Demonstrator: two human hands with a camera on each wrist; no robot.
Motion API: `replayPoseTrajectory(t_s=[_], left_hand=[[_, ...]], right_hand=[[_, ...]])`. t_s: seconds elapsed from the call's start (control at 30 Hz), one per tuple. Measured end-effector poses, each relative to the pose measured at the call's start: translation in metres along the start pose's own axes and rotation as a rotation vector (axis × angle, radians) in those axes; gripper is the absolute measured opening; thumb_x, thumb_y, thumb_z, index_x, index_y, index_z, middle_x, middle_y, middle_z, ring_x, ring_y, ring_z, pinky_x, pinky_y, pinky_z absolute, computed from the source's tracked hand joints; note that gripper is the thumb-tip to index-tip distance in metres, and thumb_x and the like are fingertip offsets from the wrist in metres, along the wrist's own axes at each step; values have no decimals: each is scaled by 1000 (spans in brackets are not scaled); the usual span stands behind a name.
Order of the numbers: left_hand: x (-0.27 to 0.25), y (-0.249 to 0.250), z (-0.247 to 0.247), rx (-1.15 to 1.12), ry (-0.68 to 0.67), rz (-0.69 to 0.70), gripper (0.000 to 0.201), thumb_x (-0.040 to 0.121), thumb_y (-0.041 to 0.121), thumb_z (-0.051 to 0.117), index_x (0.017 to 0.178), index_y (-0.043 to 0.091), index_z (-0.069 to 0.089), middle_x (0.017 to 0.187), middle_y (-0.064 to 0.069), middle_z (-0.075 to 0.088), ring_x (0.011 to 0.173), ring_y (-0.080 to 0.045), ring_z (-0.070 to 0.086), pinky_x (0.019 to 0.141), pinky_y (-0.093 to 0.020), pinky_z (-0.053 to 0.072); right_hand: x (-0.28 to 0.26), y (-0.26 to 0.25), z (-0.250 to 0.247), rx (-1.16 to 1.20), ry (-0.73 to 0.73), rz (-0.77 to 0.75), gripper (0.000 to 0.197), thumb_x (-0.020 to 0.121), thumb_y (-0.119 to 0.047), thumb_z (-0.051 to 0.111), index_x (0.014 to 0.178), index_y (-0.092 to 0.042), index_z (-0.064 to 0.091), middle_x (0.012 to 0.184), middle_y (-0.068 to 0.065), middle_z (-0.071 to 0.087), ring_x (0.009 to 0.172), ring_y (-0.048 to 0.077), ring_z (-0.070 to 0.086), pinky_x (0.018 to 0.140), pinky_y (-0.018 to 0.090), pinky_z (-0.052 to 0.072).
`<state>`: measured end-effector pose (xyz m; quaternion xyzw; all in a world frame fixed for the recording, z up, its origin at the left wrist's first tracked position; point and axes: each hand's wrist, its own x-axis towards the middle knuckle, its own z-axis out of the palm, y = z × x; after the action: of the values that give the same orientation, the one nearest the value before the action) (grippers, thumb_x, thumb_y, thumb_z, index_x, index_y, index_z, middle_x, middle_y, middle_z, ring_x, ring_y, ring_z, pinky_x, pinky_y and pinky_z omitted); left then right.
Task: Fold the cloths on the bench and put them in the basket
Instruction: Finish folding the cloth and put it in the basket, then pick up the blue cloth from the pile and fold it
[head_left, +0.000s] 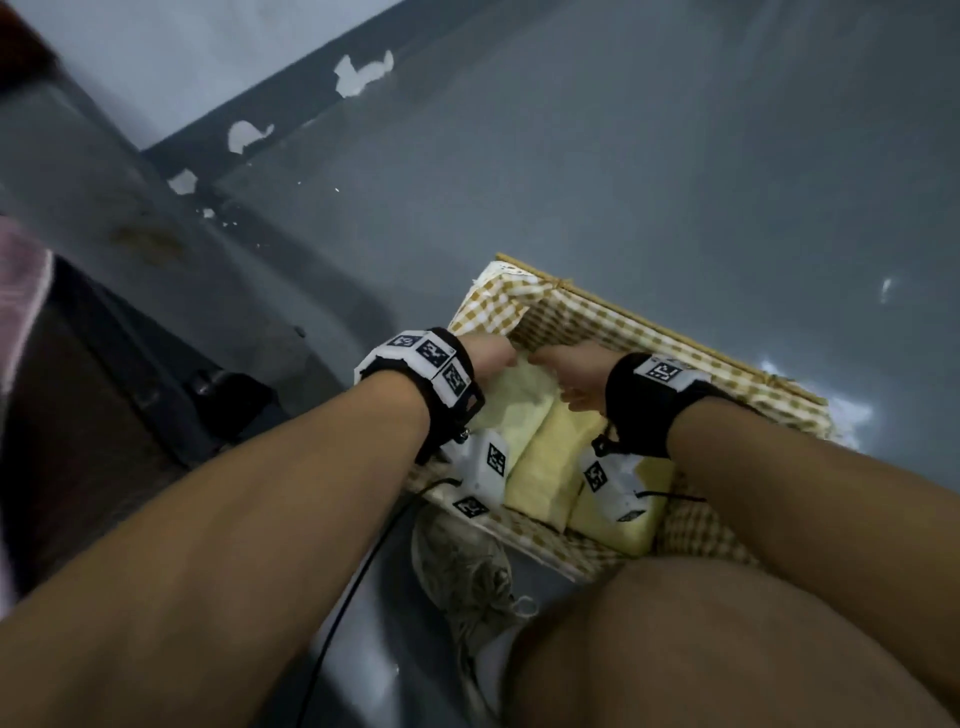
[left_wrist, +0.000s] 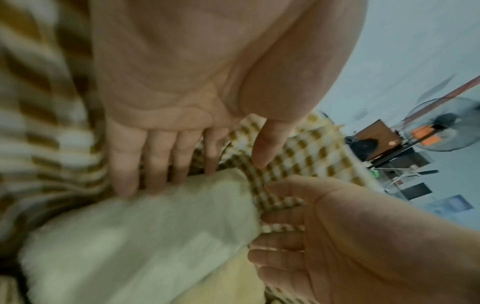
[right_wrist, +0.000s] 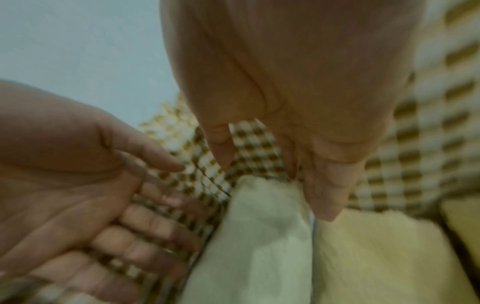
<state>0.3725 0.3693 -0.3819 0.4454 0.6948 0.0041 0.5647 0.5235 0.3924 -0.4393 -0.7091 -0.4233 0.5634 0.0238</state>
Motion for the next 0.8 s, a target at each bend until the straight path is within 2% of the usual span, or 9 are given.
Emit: replayPoseTrajectory(t_s=[0.03, 0.07, 0.13, 0.23, 0.4, 0.53, 0.6, 0.7, 0.8], left_hand=[[-11, 1, -2, -29, 4, 26, 29, 103, 18, 45, 128, 7, 54, 84, -6, 52, 68, -18, 52, 45, -26, 47], [-25, 1, -5, -92, -3, 24, 25, 103, 18, 45, 122, 6, 55, 94, -11, 61, 78, -25, 61, 50, -29, 53], [-59, 2, -16, -132, 10, 85, 18, 102, 14, 44, 103, 5, 60, 121, -17, 67, 98, -32, 67, 80, -43, 56], [-109, -16, -49, -118, 87, 231, 23, 99, 12, 50, 116, 2, 63, 122, -14, 69, 97, -28, 69, 80, -35, 51], [-210, -87, -119, -166, 275, 329, 10, 96, 18, 54, 99, 15, 63, 98, -2, 68, 93, -25, 69, 69, -26, 44], [-279, -167, -161, -189, 517, 325, 21, 97, 23, 58, 108, 8, 68, 101, -8, 73, 81, -18, 69, 58, -14, 47], [-306, -214, -172, -149, 646, 306, 21, 96, 24, 59, 106, 9, 69, 104, -8, 74, 86, -17, 71, 64, -16, 51], [-328, -286, -177, -1, 865, 140, 22, 93, 29, 61, 110, 18, 68, 116, -3, 70, 104, -21, 65, 91, -33, 50], [-333, -343, -174, 70, 968, -68, 41, 88, 31, 64, 128, 22, 58, 133, -7, 55, 119, -26, 53, 96, -36, 46]], right_hand=[[-16, -11, -1, -38, -26, -42, 52, 92, -47, 61, 131, -13, 55, 128, 8, 59, 105, 26, 61, 84, 36, 52], [-33, -23, -1, -72, -71, -87, 43, 93, -45, 60, 122, -14, 62, 123, 7, 64, 100, 24, 63, 82, 34, 52], [-69, -51, 3, -139, -164, -193, 27, 96, -39, 56, 104, -17, 68, 111, 3, 70, 92, 21, 65, 79, 32, 51], [-129, -98, 20, -240, -242, -386, 24, 100, -30, 51, 86, -15, 63, 96, 8, 67, 84, 23, 61, 72, 31, 48], [-219, -172, 75, -407, -450, -603, 29, 100, -30, 53, 108, -8, 70, 100, 1, 76, 89, 20, 68, 82, 32, 51], [-266, -212, 165, -514, -519, -775, 35, 99, -33, 56, 114, -4, 68, 91, 1, 77, 90, 20, 69, 84, 32, 50], [-281, -221, 218, -531, -579, -825, 26, 99, -29, 55, 108, -7, 67, 94, 5, 74, 87, 19, 65, 78, 31, 48], [-292, -225, 289, -591, -556, -891, 26, 96, -26, 60, 118, -13, 68, 106, 5, 69, 93, 20, 66, 80, 32, 50], [-289, -225, 336, -771, -450, -1025, 35, 94, -30, 64, 126, -16, 66, 106, 3, 66, 94, 20, 64, 83, 30, 51]])
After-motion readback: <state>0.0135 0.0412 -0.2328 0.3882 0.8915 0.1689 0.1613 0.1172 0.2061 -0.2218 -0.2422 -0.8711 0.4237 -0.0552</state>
